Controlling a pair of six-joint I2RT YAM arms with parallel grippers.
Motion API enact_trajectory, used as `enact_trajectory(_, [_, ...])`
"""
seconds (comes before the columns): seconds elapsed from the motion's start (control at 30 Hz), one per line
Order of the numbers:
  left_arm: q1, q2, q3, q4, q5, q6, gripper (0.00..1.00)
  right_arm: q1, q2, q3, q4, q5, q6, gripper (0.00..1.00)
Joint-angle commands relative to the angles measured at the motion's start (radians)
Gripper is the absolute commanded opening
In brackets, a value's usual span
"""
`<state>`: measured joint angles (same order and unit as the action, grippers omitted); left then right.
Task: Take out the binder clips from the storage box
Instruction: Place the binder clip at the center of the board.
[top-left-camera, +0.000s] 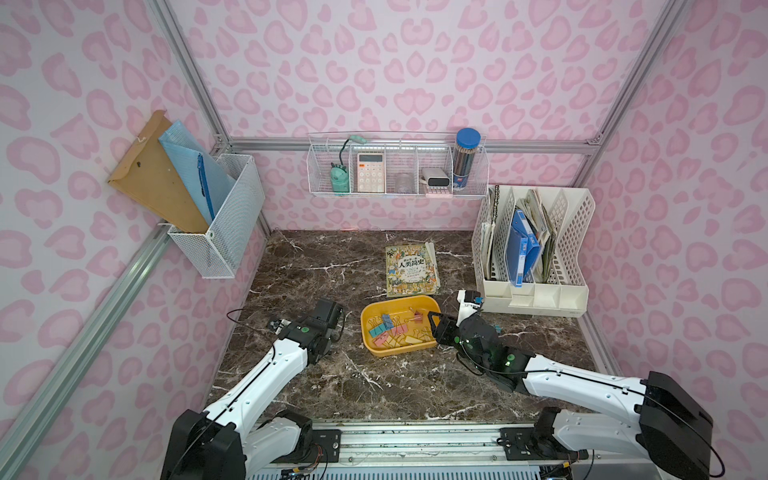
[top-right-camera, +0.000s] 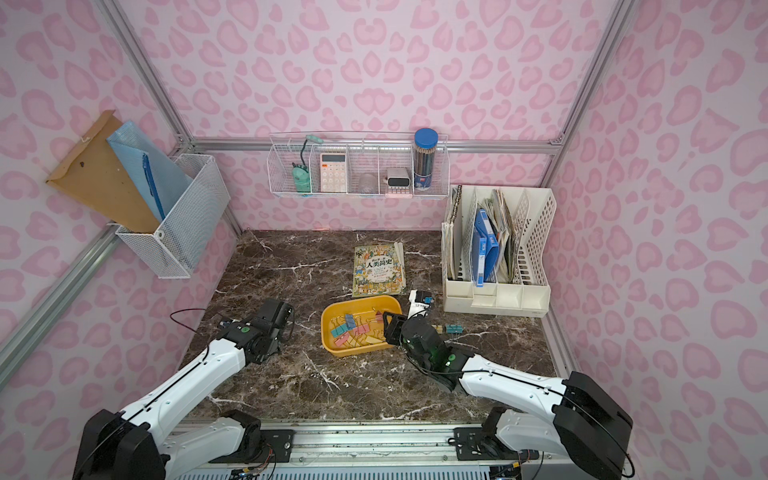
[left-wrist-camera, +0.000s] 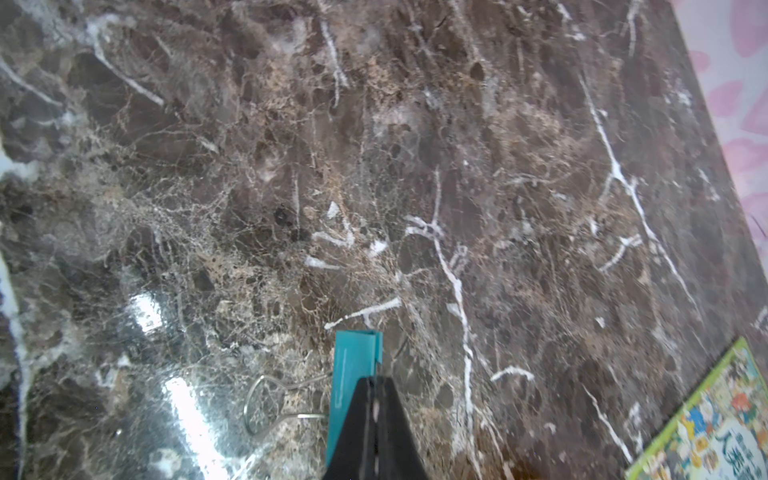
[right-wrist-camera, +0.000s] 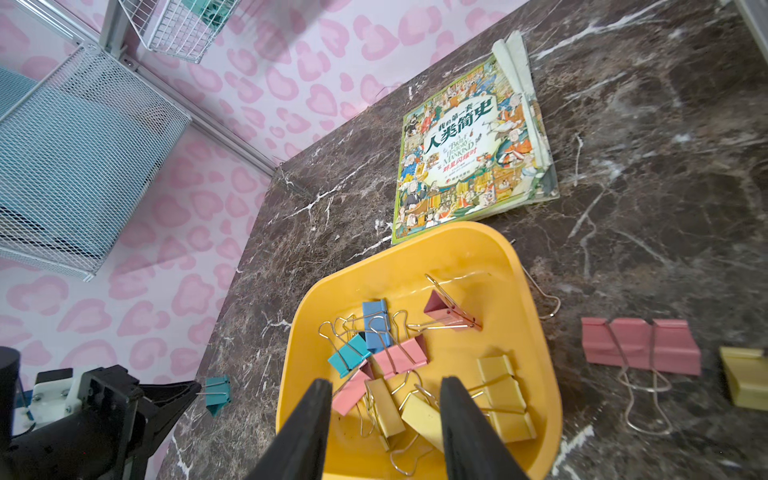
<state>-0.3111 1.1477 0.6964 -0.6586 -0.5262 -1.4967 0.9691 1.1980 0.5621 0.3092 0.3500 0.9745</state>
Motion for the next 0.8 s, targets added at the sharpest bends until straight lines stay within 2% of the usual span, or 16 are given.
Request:
enact_trajectory(0.0, [0.033,0.044,-0.023,0.111,0.076,-0.026,0.0,0.0,0.015,0.003,0.018,-0.012,0.008,0.47])
enact_trajectory(0.23, [0.052,0.145,-0.057,0.313,0.13,0.014,0.0,-0.025,0.033,-0.018,0.034,-0.09,0.026,0.47])
enact_trajectory(0.47, [0.052,0.229,-0.051,0.356,0.13,0.008,0.01,-0.058,0.052,-0.005,0.013,-0.138,0.025,0.47])
enact_trajectory(0.77, [0.052,0.205,-0.014,0.263,0.248,0.034,0.29,-0.084,0.062,-0.008,0.009,-0.169,0.024,0.48])
